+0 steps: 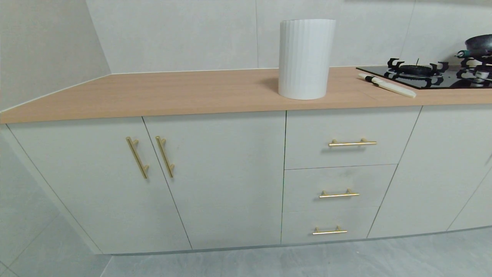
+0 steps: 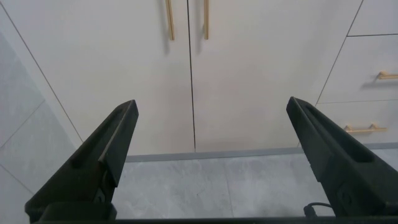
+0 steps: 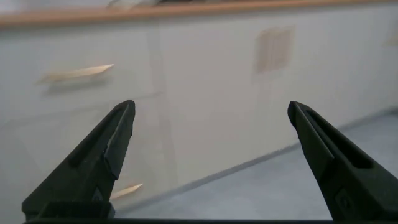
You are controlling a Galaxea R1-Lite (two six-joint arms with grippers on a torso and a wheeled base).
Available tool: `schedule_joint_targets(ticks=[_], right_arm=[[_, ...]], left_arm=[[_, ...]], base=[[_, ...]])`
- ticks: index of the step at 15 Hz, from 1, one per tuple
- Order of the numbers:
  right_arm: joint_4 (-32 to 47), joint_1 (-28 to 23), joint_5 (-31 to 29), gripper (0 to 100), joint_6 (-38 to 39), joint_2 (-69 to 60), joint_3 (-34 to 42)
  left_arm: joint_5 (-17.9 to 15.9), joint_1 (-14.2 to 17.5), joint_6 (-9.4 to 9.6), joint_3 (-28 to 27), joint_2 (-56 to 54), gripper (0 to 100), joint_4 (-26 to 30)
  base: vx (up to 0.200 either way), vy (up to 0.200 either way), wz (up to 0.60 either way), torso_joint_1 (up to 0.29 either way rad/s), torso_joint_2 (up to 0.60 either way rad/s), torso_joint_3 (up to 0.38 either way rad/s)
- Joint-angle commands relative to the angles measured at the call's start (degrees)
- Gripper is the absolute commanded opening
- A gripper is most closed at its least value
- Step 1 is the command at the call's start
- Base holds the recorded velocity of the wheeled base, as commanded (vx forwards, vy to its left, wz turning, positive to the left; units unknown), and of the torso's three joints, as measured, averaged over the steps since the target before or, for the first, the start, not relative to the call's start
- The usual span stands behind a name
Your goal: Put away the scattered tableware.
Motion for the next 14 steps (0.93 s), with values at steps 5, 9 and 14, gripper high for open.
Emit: schedule_joint_targets(ticks=[5,9,14], right_arm=[[-0.7,0.0,10.9,100,1.2,-0.2,7.7],[0.7,0.1,12.4,100,0.5,-0.2,7.7],[0.7,0.1,12.4,100,0.4,-0.2,7.7]], left_arm=[[0.0,0.0,0.0,0.0,0.1,100,0.0],[0.0,0.0,0.0,0.0,0.1,100,0.0],[0.0,0.0,0.09,0.0,0.1,100,0.0]], base=[[0.0,0.0,0.0,0.0,0.0,0.0],[0.0,0.0,0.0,0.0,0.0,0.0],[0.0,0.0,0.0,0.0,0.0,0.0]])
